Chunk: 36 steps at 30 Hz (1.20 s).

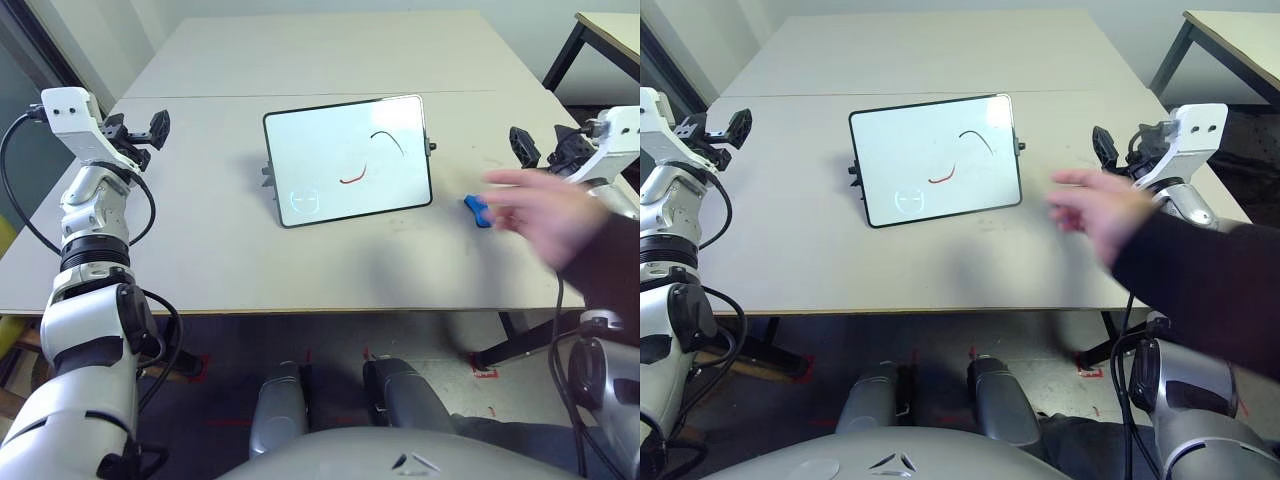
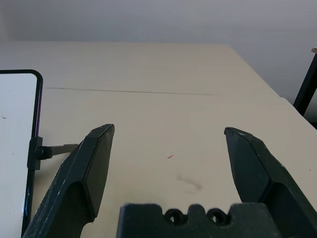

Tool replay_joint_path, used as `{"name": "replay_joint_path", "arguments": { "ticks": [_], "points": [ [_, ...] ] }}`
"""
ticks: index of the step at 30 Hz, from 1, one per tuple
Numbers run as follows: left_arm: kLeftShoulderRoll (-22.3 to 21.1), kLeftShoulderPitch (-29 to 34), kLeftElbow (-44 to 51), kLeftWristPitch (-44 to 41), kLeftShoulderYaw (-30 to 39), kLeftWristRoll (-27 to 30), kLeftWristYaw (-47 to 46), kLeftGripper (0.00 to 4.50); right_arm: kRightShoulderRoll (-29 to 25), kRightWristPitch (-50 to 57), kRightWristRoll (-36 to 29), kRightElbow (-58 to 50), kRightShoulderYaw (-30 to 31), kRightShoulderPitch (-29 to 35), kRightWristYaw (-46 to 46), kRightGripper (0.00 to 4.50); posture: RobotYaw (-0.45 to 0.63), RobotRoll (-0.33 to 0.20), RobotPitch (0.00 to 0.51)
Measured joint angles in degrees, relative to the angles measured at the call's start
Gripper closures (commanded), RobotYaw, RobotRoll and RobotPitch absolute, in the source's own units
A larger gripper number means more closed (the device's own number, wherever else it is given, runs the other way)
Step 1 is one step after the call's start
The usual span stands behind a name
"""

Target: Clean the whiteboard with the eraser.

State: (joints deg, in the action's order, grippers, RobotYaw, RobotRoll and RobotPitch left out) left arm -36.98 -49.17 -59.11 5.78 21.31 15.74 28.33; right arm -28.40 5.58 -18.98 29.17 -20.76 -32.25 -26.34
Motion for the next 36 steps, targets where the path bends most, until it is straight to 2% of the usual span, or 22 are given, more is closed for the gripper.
{"name": "replay_joint_path", "arguments": {
  "ticks": [8, 16, 18, 22, 30, 33, 36],
  "points": [
    [-0.1, 0.2, 0.3, 0.0, 0.0, 0.0, 0.3, 0.0, 0.0, -0.7, 0.1, 0.6, 0.2, -0.7, -0.3, 0.03, -0.16, 0.0, 0.08],
    [-0.3, 1.3, 6.6, -1.5, -0.9, 0.2, 6.0, 0.0, 1.2, -0.4, 0.0, -0.5, 0.3, -0.3, 0.0, 0.03, -0.18, 0.0, 0.073],
    [-0.1, 2.4, 10.2, -2.7, -1.5, 0.8, 8.5, 0.0, 1.8, -0.1, 0.0, -1.7, 0.4, 0.2, 0.2, 0.03, -0.18, 0.0, 0.072],
    [1.1, 7.9, 24.3, -8.7, -4.1, 4.9, 17.7, 0.0, 2.3, 0.9, 0.0, -3.1, 1.1, 0.6, 0.5, 0.03, -0.18, 0.0, 0.073],
    [0.1, 18.1, 50.3, -21.9, -9.3, 13.1, 29.5, 0.0, 2.0, 5.3, 0.2, -4.9, 2.2, 0.5, 1.9, 0.03, -0.18, 0.0, 0.075],
    [0.1, 21.1, 54.1, -23.3, -12.3, 13.1, 31.6, 0.0, 1.3, 7.8, 1.0, -6.1, 2.9, 0.5, 2.9, 0.03, -0.19, 0.0, 0.076],
    [-0.4, 23.1, 54.5, -21.5, -15.0, 10.6, 32.6, 0.0, 0.1, 11.8, 1.3, -8.0, 3.9, 0.5, 3.2, 0.03, -0.2, 0.0, 0.076]
  ]
}}
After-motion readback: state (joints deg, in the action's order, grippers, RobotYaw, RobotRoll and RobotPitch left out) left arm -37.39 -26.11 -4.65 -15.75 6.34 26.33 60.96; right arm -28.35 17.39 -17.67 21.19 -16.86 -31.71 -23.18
